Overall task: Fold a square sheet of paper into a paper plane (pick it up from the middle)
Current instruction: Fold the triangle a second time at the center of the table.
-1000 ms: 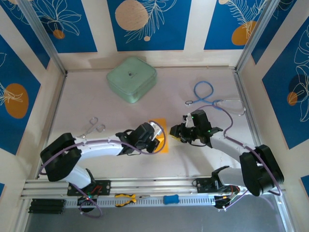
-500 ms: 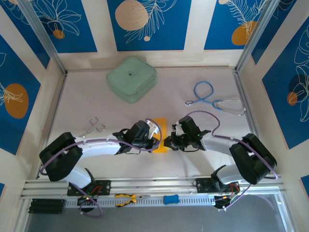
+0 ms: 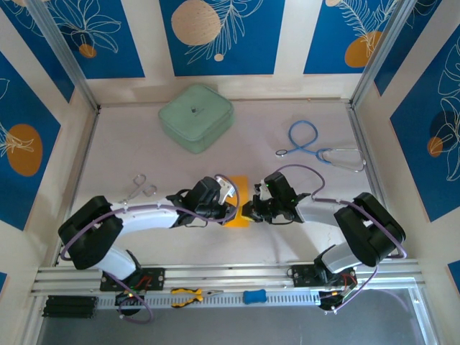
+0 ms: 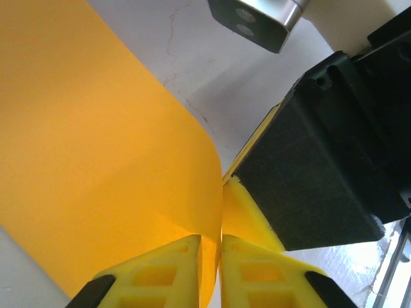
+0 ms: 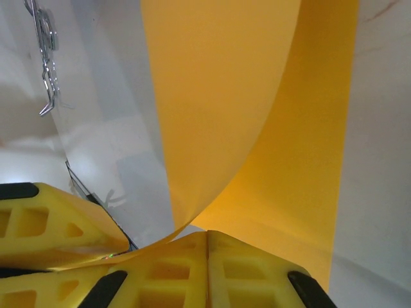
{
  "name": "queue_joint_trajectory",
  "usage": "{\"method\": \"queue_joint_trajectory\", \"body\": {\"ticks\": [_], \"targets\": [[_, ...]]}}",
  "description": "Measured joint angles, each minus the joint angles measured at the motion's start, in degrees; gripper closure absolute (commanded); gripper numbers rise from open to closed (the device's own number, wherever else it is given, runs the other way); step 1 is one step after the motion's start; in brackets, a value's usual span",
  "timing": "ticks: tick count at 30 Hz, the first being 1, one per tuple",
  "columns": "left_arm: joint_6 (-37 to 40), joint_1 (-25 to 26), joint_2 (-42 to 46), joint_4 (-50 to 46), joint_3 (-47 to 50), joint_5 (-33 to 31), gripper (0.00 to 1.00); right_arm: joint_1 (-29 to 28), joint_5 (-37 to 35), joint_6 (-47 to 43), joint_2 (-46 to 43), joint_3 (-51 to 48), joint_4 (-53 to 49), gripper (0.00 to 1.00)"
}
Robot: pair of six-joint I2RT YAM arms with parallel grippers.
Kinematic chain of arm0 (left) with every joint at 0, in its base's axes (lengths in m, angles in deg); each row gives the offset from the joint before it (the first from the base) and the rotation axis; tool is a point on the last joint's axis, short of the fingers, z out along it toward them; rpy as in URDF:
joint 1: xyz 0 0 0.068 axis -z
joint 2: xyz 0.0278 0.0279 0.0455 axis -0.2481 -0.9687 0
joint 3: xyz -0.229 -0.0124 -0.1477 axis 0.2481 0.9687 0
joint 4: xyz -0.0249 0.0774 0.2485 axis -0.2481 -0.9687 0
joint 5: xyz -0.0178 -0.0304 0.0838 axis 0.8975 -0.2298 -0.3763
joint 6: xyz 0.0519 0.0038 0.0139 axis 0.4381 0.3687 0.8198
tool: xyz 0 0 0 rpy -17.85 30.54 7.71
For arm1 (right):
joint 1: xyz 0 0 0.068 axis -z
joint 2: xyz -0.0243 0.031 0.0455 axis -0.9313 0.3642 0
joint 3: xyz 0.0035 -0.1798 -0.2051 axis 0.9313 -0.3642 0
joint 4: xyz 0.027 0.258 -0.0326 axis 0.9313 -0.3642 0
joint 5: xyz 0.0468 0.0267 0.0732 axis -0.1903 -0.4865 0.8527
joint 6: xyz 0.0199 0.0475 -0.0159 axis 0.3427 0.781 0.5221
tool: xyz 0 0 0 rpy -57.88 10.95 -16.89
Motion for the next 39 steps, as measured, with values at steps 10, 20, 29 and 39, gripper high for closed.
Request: {"method": "queue_joint_trajectory", "body": {"ticks": [10,20,29,39], "targets": [[1.6,-1.3,-3.3,-0.2,-2.5,2.2,0.82,0.2,0.0,0.0,0.4,0.0,0.8,0.91],[2.9,-2.4,-3.5,-0.4,-2.8,3.8,0.93,0.7,0.0,0.0,0.4,0.0,0.9,0.91],[3.3,-2.6,-4.5,-1.5,-3.1,6.4,0.87,0.7,0.0,0.0,0.4,0.0,0.9,0.91],[4.7,-2.6,-5.0,-2.6,-4.0,7.0,0.98,0.7,0.0,0.0,0.4,0.0,0.9,0.91]]}}
